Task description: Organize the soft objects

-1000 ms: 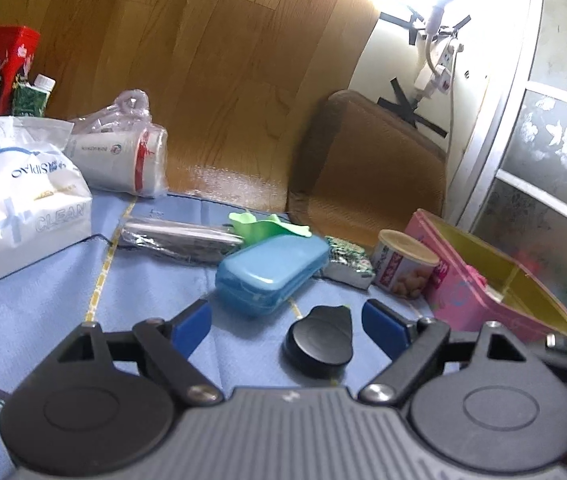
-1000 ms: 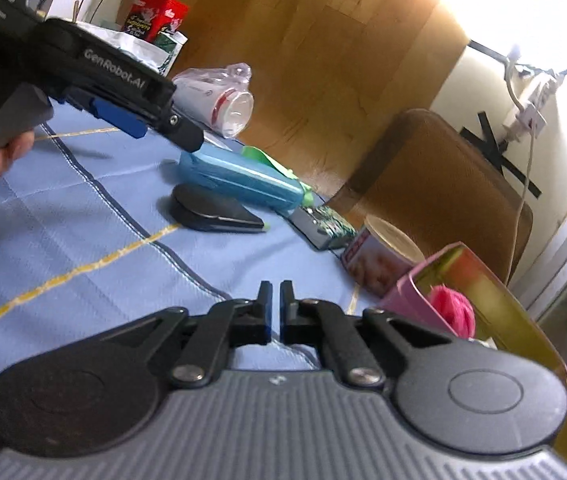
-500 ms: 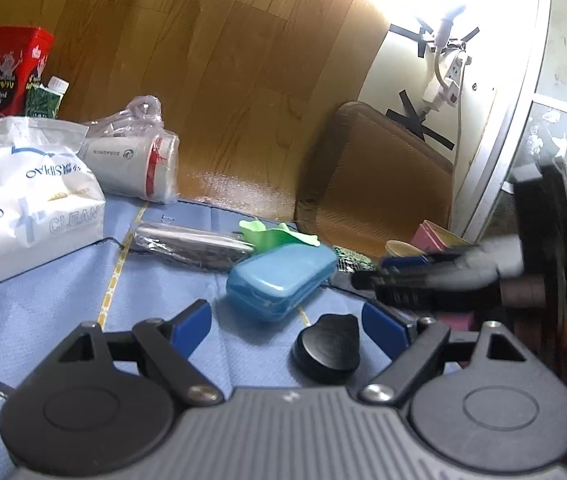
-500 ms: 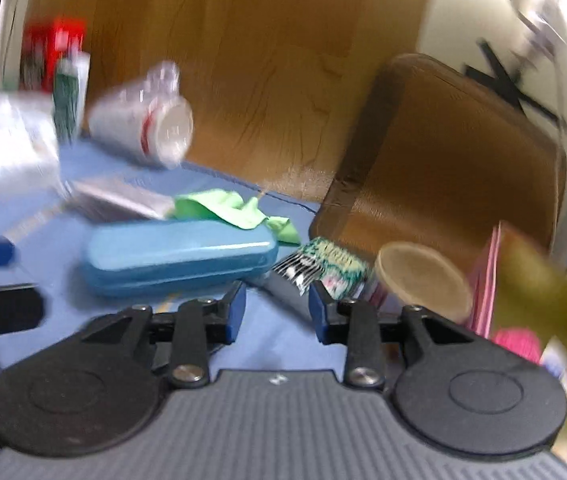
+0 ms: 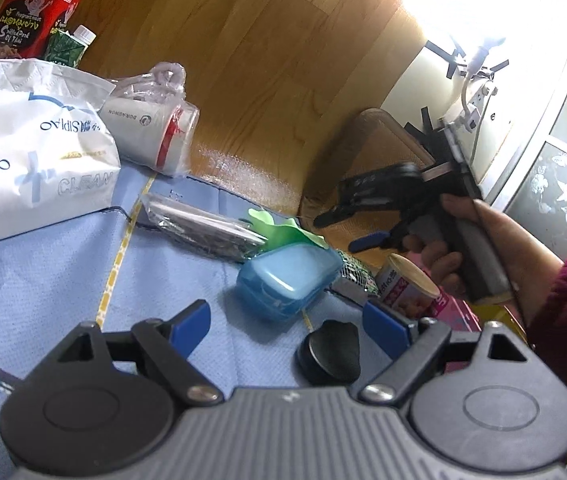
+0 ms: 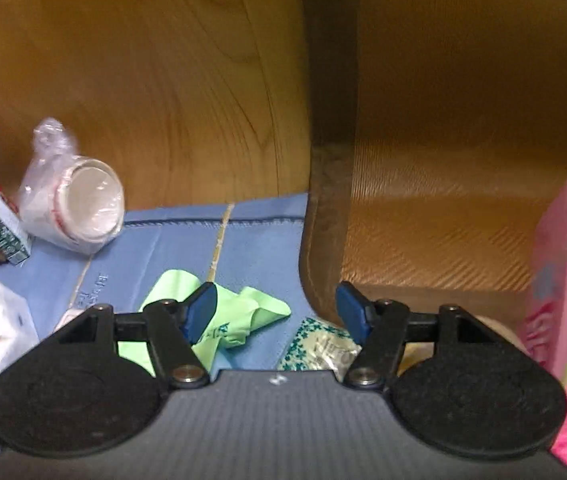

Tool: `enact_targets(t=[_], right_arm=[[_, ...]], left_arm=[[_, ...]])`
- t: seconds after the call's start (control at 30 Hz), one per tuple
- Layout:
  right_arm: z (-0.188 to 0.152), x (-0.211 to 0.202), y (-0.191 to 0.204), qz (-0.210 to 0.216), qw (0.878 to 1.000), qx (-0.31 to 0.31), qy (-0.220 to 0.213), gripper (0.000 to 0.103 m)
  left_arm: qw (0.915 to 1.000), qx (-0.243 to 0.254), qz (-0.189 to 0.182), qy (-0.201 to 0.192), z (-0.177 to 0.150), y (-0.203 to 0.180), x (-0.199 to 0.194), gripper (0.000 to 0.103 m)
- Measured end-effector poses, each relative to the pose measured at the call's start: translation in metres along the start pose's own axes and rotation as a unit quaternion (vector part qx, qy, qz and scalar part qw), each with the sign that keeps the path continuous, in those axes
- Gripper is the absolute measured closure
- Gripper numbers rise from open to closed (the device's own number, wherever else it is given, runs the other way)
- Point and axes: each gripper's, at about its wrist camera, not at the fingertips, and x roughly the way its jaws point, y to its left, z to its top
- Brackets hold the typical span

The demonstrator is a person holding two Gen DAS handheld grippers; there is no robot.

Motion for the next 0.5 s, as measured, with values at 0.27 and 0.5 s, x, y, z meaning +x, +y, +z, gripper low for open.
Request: enact_targets(t=[0.27,0.5], right_arm=[[-0.014,0.001,0.008,0.045,0.997,-0.035,0.046,0.034],[-0.052,-0.029,0.010,0.106,0.990,-0.061,0.070,0.035]], left_arm=[[1.0000,-0.006,0.000,0.002,0.000,0.002,0.001,0.014],[1.0000,-0.007,0.001,-0.003,0.000,0.002,-0.001,0.013]])
